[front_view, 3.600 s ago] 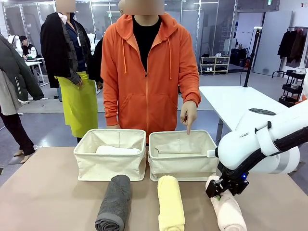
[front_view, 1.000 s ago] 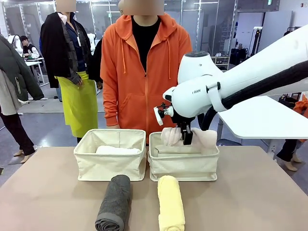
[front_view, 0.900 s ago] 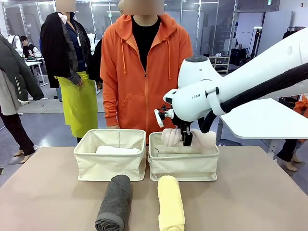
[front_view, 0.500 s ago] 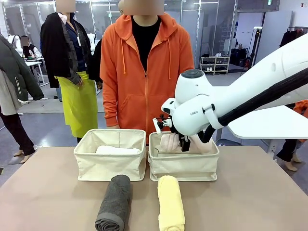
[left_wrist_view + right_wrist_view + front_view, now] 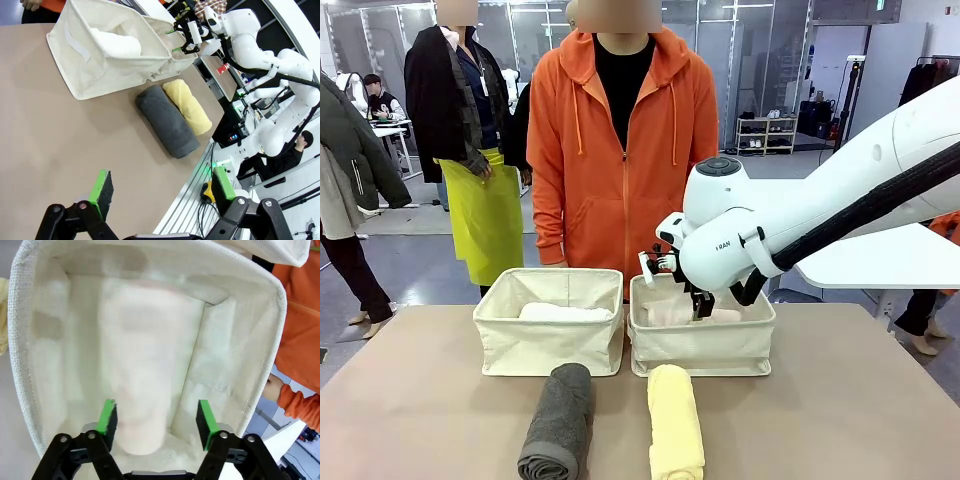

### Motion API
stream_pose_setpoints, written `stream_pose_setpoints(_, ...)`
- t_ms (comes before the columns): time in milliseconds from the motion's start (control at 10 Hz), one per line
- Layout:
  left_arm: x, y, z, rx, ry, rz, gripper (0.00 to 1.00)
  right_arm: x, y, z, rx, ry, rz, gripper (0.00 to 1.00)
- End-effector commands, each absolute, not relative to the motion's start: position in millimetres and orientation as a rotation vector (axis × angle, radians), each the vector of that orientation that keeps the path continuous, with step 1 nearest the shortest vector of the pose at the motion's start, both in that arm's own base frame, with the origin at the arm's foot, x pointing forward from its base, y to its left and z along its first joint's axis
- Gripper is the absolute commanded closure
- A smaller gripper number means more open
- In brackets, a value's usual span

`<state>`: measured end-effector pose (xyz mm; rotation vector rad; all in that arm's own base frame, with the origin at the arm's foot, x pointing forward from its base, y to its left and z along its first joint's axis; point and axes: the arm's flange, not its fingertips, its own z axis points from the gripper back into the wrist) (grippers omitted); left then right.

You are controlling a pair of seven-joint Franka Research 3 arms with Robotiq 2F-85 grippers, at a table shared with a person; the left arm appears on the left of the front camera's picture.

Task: Divide the towels into two baskets.
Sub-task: Pick up one hotel-folded towel from the bottom of the table and place it in the Fabric basket indicated by the person.

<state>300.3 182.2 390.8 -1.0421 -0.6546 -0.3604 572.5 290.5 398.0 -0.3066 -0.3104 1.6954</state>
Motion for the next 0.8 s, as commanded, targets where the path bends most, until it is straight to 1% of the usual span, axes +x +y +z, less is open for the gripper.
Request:
stream_pose_setpoints(0,295.9,184.5,393.3,-1.053,-0.652,-0.368,0.00,568.1,291.5,399.9,-0.302,-0.328,1.669,0.00)
stream_pose_setpoints(100,295.9,184.5,393.3,-1.053,-0.652,-0.368,0.00,567.5,291.5,400.2,-0.299,-0.328,1.669,0.04)
stream_pose_setpoints(200,295.9,184.5,393.3,-1.053,-0.652,-0.368,0.00,566.7,291.2,402.3,-0.301,-0.331,1.668,0.00)
stream_pose_setpoints(500,295.9,184.5,393.3,-1.053,-0.652,-0.368,0.00,565.6,284.7,409.3,-0.324,-0.371,1.603,0.00)
stream_pose_setpoints(600,295.9,184.5,393.3,-1.053,-0.652,-0.368,0.00,572.1,290.2,404.1,-0.306,-0.323,1.677,0.00)
stream_pose_setpoints(700,295.9,184.5,393.3,-1.053,-0.652,-0.368,0.00,572.1,290.2,404.1,-0.306,-0.323,1.677,0.00)
